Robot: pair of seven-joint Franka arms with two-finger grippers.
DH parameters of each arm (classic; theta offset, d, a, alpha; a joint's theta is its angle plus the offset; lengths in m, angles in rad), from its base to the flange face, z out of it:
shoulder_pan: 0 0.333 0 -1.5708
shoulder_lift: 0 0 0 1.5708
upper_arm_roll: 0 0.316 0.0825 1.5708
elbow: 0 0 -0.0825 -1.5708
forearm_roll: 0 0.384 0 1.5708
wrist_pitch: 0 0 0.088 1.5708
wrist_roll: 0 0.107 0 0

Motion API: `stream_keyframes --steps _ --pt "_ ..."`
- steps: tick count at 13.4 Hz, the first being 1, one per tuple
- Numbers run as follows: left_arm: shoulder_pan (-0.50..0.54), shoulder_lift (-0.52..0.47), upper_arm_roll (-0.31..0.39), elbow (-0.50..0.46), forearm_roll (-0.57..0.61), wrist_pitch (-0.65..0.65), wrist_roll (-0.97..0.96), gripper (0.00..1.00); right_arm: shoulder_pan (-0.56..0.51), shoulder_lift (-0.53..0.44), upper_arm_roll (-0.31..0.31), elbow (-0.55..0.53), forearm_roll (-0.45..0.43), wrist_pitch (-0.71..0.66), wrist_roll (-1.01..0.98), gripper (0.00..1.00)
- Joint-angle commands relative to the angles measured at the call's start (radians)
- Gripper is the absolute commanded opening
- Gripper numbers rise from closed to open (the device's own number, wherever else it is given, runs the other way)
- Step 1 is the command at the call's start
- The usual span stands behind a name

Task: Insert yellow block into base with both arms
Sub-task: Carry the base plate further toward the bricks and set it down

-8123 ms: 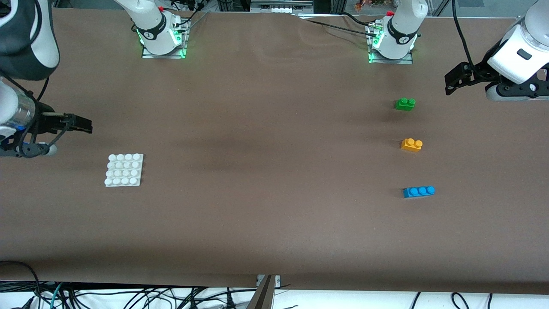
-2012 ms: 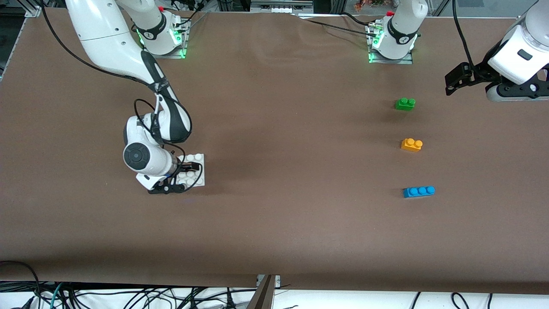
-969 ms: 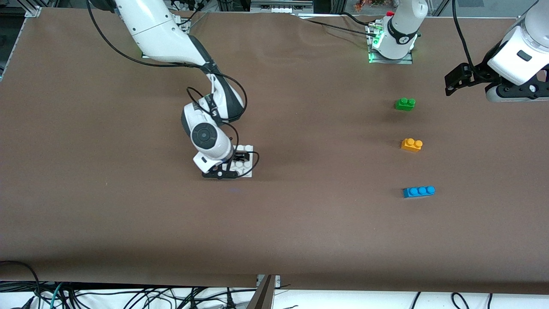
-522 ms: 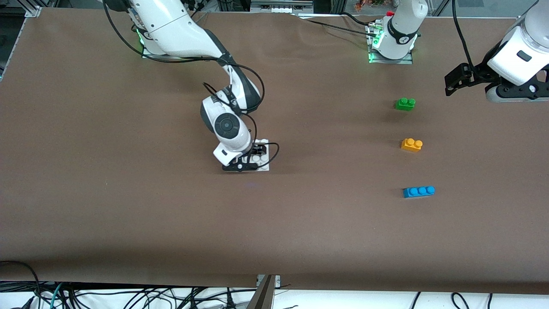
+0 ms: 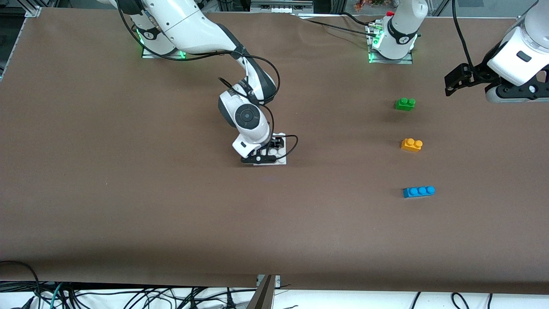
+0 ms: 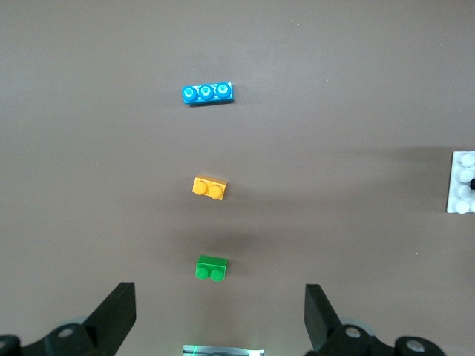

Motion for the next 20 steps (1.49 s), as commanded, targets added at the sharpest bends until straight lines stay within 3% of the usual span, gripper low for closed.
stream_keyframes --steps 1,20 --pt "0.003 0.011 -0.002 0.028 -0.013 -0.008 -0.006 1.0 0.011 0.029 0.01 0.037 0.024 0.005 0.022 1.0" --pt "0.063 0.024 0.009 0.024 -0.057 0.029 0.004 1.0 0.019 0.015 0.008 0.079 0.01 -0.009 -0.025 1.0"
